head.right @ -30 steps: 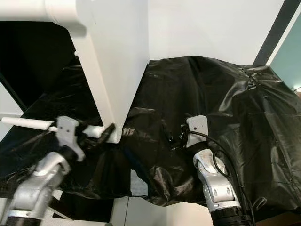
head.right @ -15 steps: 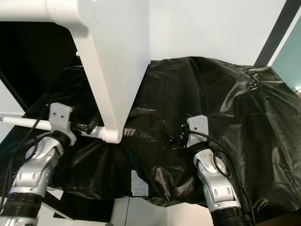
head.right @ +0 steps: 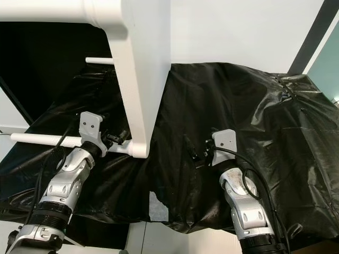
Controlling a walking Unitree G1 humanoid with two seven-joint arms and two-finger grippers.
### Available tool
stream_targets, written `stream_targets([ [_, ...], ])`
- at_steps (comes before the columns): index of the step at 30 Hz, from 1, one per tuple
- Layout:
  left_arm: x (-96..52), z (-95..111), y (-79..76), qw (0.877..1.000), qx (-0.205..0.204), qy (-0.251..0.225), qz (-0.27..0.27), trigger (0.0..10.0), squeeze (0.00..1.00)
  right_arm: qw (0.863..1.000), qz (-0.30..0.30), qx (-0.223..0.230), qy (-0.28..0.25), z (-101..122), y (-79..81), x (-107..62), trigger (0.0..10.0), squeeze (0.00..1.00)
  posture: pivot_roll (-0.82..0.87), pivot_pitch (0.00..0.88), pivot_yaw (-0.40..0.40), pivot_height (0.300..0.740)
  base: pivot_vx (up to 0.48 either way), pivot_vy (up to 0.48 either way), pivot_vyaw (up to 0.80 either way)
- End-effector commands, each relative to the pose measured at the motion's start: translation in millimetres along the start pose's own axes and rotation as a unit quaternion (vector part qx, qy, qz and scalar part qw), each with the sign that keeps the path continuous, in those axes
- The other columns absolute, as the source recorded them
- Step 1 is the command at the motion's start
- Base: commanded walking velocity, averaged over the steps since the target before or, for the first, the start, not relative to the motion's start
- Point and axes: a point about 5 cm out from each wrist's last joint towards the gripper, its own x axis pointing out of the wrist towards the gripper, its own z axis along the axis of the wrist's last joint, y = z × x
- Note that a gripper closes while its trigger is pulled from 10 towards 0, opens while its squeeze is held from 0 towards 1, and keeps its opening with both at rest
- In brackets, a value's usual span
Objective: Building children table
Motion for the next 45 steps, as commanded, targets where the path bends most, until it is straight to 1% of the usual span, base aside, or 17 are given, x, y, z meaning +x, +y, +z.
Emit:
stream_targets([
  [1, -0.7, -3.1, -16.2, 0.99, 0.003, 0.007, -0.137, 10.0, 0.0, 1.0, -0.007, -0.001, 0.007, -1.9, -2.5, -2.4, 10.0, 0.0, -0.04, 0.001, 0.005, 0.74, 0.0, 0.0, 0.0],
  [6, -5.8, -14.5, -29.1, 0.983, -0.005, 0.028, -0.182, 10.0, 0.0, 1.0, -0.009, -0.002, 0.009, -2.0, -3.4, -1.4, 10.0, 0.0, -0.04, 0.0, 0.003, 0.74, 0.0, 0.0, 0.0],
  [11, -9.7, -17.8, -37.1, 0.978, -0.015, 0.027, -0.206, 10.0, 0.0, 1.0, -0.009, -0.003, 0.009, -1.2, -4.2, 0.4, 10.0, 0.0, -0.04, 0.0, 0.002, 0.74, 0.0, 0.0, 0.0],
  [13, -15.1, -21.6, -46.1, 0.969, -0.024, 0.032, -0.243, 10.0, 0.0, 1.0, -0.008, -0.004, 0.01, -1.1, -4.8, 1.3, 10.0, 0.0, -0.03, 0.0, -0.006, 0.74, 0.0, 0.0, 0.0],
  [16, -17.6, -23.2, -49.6, 0.965, -0.027, 0.036, -0.258, 10.0, 0.0, 1.0, -0.008, -0.005, 0.011, -1.2, -4.9, 1.6, 10.0, 0.0, -0.03, 0.0, -0.006, 0.74, 0.0, 0.0, 0.0],
  [17, -22.2, -25.1, -54.6, 0.958, -0.028, 0.041, -0.284, 10.0, 0.0, 1.0, -0.006, -0.005, 0.011, -0.9, -4.7, 1.9, 10.0, 0.0, -0.03, 0.0, -0.009, 0.74, 0.0, 0.0, 0.0],
  [18, -22.2, -25.1, -54.6, 0.958, -0.028, 0.041, -0.284, 10.0, 0.0, 1.0, -0.006, -0.005, 0.011, -0.9, -4.7, 1.9, 10.0, 0.0, -0.03, 0.0, -0.009, 0.74, 0.0, 0.0, 0.0],
  [19, -27.1, -28.4, -60.2, 0.949, -0.029, 0.051, -0.311, 10.0, 0.0, 1.0, -0.004, -0.005, 0.011, -0.8, -4.5, 2.2, 10.0, 0.0, -0.03, 0.0, -0.009, 0.74, 0.0, 0.0, 0.0],
  [22, -30.9, -30.7, -64.9, 0.941, -0.029, 0.058, -0.331, 10.0, 0.0, 1.0, -0.003, -0.006, 0.011, -0.7, -4.4, 2.4, 10.0, 0.0, -0.03, 0.0, -0.009, 0.74, 0.0, 0.0, 0.0],
  [23, -34.5, -32.5, -70.1, 0.934, -0.027, 0.063, -0.351, 10.0, 0.0, 1.0, -0.002, -0.007, 0.011, -0.8, -4.6, 2.4, 10.0, 0.0, -0.04, 0.0, -0.007, 0.74, 0.0, 0.0, 0.0],
  [30, -36.9, -34.5, -78.3, 0.925, -0.032, 0.069, -0.373, 10.0, 0.0, 1.0, -0.004, -0.008, 0.012, -0.9, -5.6, 2.2, 10.0, 0.0, -0.04, 0.0, -0.004, 0.74, 0.0, 0.0, 0.0],
  [34, -38.5, -31.3, -98.3, 0.909, -0.046, 0.057, -0.41, 10.0, 0.0, 1.0, -0.01, -0.01, 0.015, -1.6, -8.0, 1.8, 10.0, 0.0, -0.04, 0.0, -0.003, 0.74, 0.0, 0.0, 0.0],
  [39, -40.0, -29.0, -106.6, 0.903, -0.052, 0.051, -0.424, 10.0, 0.0, 1.0, -0.013, -0.011, 0.017, -2.1, -8.4, 1.8, 10.0, 0.0, -0.04, 0.0, -0.003, 0.74, 0.0, 0.0, 0.0],
  [40, -42.7, -26.9, -112.5, 0.897, -0.058, 0.049, -0.436, 10.0, 0.0, 1.0, -0.015, -0.011, 0.018, -2.2, -8.5, 1.5, 10.0, 0.0, -0.05, 0.0, -0.001, 0.74, 0.0, 0.0, 0.0],
  [42, -42.7, -26.9, -112.5, 0.897, -0.058, 0.049, -0.436, 10.0, 0.0, 1.0, -0.015, -0.011, 0.018, -2.2, -8.5, 1.5, 10.0, 0.0, -0.05, 0.0, -0.001, 0.74, 0.0, 0.0, 0.0],
  [43, -46.9, -23.9, -119.3, 0.889, -0.063, 0.044, -0.451, 10.0, 0.0, 1.0, -0.019, -0.012, 0.018, -2.3, -8.9, 0.8, 10.0, 0.0, -0.05, 0.0, 0.003, 0.74, 0.0, 0.0, 0.0],
  [45, -49.7, -21.9, -125.3, 0.885, -0.072, 0.044, -0.457, 10.0, 0.0, 0.999, -0.023, -0.012, 0.019, -2.6, -9.6, -0.2, 10.0, 0.0, -0.05, 0.0, 0.005, 0.74, 0.0, 0.0, 0.0],
])
